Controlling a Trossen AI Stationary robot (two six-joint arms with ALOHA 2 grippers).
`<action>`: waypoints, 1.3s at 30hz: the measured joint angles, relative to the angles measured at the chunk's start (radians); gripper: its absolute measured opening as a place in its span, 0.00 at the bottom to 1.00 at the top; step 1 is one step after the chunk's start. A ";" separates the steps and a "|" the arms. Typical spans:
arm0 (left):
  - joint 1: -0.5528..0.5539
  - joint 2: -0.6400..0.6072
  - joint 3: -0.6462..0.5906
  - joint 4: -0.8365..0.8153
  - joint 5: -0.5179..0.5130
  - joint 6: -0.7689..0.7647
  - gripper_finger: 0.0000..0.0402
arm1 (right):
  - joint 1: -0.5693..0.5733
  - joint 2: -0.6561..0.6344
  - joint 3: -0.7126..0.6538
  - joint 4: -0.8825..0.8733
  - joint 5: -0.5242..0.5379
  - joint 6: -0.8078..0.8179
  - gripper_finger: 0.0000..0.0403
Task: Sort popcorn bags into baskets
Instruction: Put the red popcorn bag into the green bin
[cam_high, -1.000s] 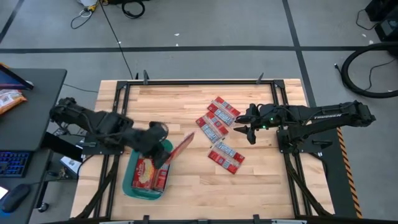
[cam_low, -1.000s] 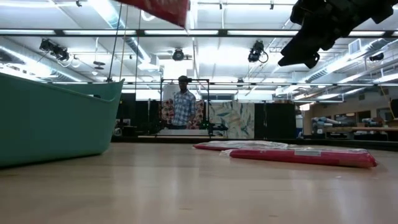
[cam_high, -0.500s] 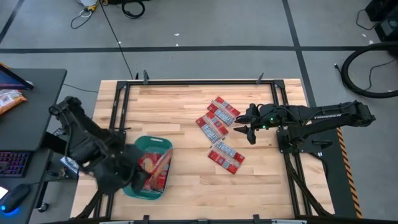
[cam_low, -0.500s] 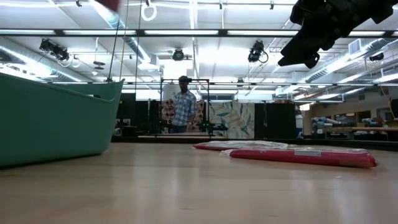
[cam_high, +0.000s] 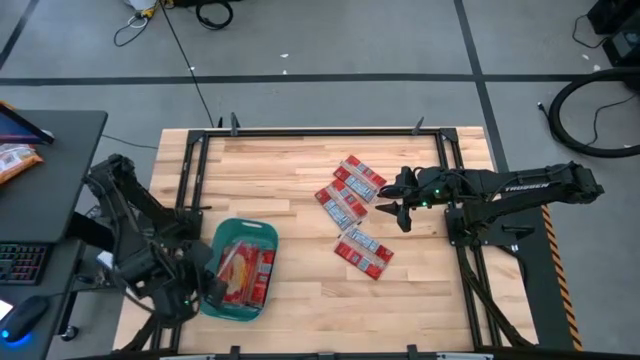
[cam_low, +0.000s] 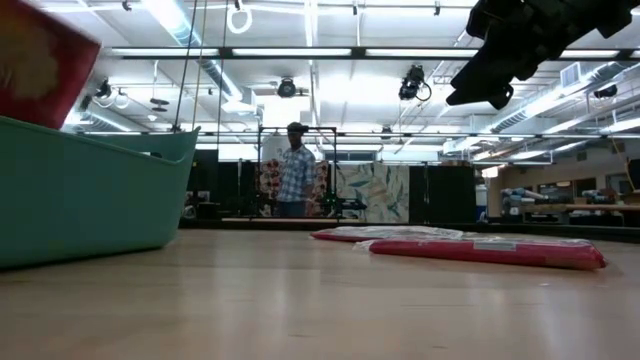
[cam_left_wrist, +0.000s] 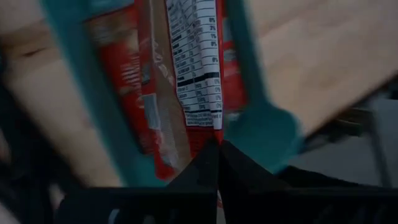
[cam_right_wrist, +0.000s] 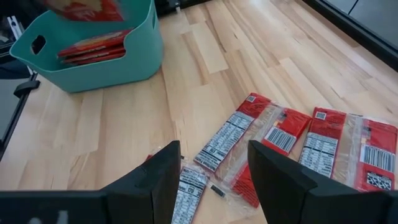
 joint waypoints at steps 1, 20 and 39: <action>0.005 0.001 -0.016 -0.004 0.017 -0.006 0.01 | 0.000 0.000 0.000 0.000 0.000 0.000 0.48; 0.119 0.003 -0.149 0.089 0.133 0.066 0.21 | 0.000 0.000 0.000 0.000 0.000 0.000 0.48; 0.394 0.030 -0.064 0.598 -0.341 1.056 0.36 | 0.000 0.001 0.000 0.002 0.007 0.031 0.48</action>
